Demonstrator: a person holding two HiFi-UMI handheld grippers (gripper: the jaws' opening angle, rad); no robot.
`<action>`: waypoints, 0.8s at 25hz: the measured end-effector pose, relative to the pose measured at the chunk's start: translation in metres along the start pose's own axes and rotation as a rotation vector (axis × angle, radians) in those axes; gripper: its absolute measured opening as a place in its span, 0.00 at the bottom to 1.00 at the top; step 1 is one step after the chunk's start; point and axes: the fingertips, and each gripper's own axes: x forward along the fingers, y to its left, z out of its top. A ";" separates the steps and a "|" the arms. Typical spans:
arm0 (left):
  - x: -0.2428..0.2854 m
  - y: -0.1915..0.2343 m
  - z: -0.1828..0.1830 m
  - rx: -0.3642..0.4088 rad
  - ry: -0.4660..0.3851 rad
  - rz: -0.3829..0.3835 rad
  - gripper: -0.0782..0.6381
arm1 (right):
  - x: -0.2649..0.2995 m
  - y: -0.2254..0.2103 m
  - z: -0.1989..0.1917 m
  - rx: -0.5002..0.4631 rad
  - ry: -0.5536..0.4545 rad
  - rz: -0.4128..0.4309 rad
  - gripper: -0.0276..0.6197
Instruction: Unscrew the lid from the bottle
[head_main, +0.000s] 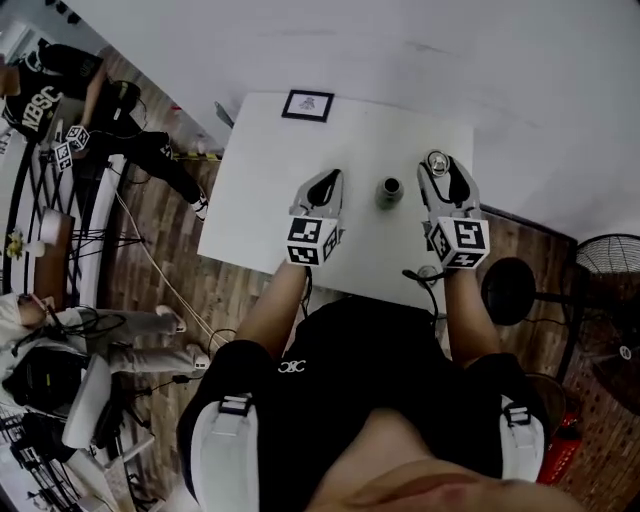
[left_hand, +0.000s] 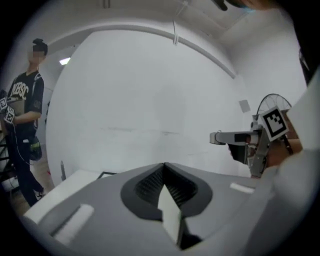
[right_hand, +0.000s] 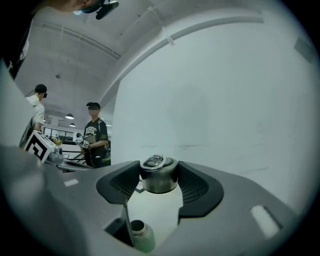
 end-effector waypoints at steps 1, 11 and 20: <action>-0.008 0.004 0.007 0.003 0.006 0.033 0.18 | -0.005 -0.001 0.009 0.004 -0.015 -0.022 0.42; -0.073 0.022 0.079 -0.020 -0.046 0.220 0.18 | -0.038 0.003 0.053 -0.017 -0.105 -0.072 0.42; -0.086 0.007 0.080 -0.008 -0.054 0.205 0.18 | -0.049 0.018 0.052 -0.076 -0.090 -0.053 0.42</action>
